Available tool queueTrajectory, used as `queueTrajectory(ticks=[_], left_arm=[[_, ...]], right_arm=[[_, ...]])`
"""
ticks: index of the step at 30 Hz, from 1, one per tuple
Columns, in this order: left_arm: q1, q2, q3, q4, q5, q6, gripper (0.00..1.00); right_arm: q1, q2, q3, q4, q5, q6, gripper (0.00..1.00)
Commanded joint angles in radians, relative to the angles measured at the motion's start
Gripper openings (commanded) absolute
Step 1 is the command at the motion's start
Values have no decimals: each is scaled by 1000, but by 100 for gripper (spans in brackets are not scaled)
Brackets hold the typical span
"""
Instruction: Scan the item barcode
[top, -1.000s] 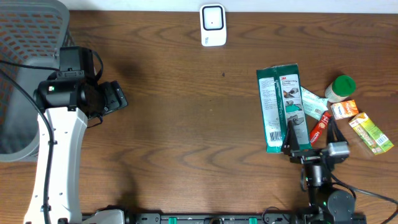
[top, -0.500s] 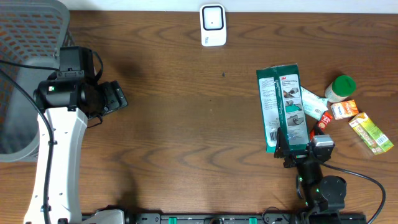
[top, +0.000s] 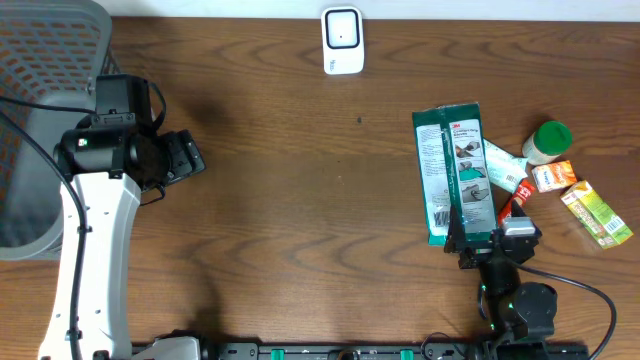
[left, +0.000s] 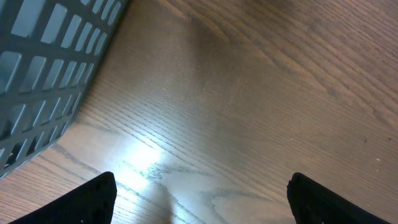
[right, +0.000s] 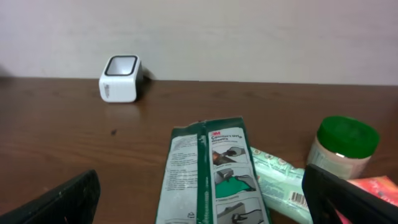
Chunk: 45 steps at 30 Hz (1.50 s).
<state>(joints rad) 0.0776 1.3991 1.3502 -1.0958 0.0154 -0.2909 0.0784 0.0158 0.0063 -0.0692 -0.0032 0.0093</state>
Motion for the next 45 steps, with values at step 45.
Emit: queueTrajectory(ticks=[45], left_arm=[[5, 6, -3, -3, -16, 6, 89]], right_arm=[[-51, -1, -1, -3, -28, -67, 99]])
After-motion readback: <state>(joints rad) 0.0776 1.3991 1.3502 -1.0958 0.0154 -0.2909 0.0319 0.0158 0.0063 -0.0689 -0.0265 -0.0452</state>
